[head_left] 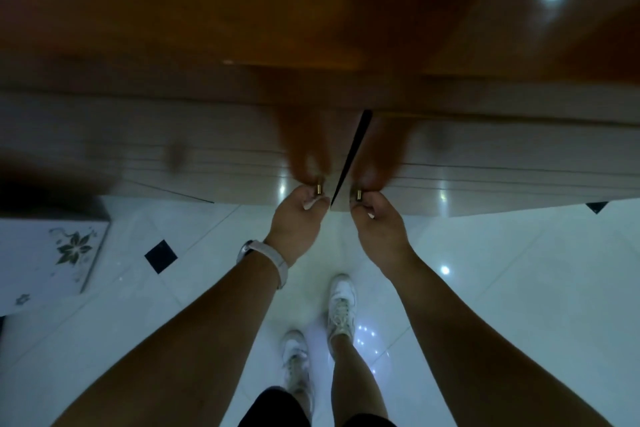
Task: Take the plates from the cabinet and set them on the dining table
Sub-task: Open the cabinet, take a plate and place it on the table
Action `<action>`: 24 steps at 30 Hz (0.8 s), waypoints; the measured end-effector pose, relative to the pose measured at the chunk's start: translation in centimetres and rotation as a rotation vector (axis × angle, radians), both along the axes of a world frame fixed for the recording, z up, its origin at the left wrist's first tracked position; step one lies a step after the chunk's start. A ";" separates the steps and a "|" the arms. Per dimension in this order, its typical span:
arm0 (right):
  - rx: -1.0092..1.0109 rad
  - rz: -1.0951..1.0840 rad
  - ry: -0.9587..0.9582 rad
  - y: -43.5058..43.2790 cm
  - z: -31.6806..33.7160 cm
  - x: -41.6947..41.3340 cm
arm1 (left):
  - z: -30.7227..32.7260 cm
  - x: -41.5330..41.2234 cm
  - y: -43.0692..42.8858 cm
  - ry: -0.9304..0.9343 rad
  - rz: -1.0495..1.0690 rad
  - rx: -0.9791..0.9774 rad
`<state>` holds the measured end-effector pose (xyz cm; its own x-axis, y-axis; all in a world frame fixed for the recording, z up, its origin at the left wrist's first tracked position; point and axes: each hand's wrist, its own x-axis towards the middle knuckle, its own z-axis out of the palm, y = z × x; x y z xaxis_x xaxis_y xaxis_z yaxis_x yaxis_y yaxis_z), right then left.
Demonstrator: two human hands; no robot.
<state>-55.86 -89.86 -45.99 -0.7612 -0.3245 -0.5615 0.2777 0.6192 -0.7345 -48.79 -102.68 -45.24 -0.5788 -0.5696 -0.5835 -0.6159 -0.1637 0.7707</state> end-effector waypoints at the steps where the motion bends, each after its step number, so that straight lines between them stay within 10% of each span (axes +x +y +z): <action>1: -0.007 0.002 0.003 0.2 -0.1 0.2 | 0.0 0.1 -0.1 0.003 -0.030 -0.007; 24: 0.174 -0.065 0.099 11.7 0.3 13.8 | -0.6 16.6 5.1 -0.042 -0.129 -0.152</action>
<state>-42.09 -78.19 -45.73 -0.8318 -0.1776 -0.5259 0.2525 0.7226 -0.6435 -32.21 -97.57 -45.89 -0.6296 -0.5754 -0.5220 -0.6565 0.0347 0.7535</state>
